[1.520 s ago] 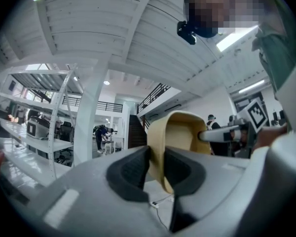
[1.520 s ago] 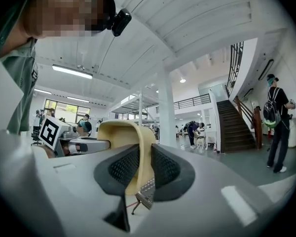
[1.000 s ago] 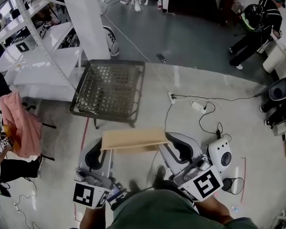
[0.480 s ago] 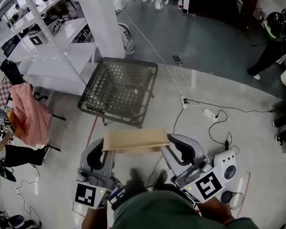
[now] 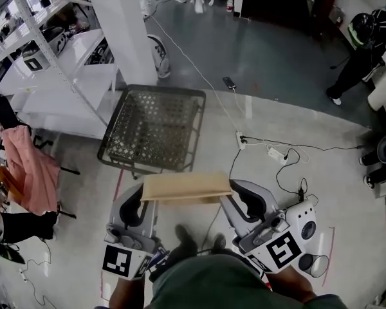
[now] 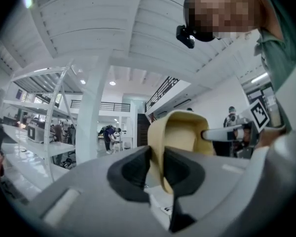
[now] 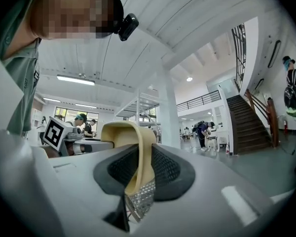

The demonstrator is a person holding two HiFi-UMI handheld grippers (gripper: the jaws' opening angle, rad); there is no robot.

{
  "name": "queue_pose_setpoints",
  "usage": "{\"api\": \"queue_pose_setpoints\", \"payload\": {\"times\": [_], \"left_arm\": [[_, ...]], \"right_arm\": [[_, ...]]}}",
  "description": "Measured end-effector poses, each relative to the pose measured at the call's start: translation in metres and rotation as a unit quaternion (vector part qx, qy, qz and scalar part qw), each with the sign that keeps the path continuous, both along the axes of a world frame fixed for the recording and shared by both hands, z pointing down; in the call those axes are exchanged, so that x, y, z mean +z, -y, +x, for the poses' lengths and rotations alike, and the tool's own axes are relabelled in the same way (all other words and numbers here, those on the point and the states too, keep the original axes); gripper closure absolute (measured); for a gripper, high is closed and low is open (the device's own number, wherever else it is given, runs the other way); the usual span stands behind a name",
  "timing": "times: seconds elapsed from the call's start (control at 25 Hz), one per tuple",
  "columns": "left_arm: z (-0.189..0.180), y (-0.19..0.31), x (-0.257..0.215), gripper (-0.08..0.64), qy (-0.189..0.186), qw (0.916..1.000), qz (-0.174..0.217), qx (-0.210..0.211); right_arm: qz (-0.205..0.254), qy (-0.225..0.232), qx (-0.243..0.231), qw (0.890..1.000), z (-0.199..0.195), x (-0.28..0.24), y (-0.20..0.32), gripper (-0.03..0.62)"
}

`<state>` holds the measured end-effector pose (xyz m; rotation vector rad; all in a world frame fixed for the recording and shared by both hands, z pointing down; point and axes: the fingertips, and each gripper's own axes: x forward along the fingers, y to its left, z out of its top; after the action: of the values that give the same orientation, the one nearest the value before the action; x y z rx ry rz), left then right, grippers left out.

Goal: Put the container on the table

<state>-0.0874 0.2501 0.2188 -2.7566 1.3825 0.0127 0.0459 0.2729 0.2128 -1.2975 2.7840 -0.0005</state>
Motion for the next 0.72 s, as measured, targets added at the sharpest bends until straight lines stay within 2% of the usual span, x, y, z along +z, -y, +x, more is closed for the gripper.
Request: {"api": "queue_pose_setpoints", "payload": {"times": [0.4,0.72], "left_arm": [[-0.041,0.059,-0.012,0.508,-0.02,0.9982,0.016,0.053],[-0.038,0.093,0.0,0.505,-0.024,0.9984,-0.004,0.051]], "right_arm": [[0.017,-0.024,0.054,0.998,-0.044,-0.018,0.044,0.514],[0.006,-0.028,0.047,0.999,-0.04,-0.009,0.082,0.514]]}}
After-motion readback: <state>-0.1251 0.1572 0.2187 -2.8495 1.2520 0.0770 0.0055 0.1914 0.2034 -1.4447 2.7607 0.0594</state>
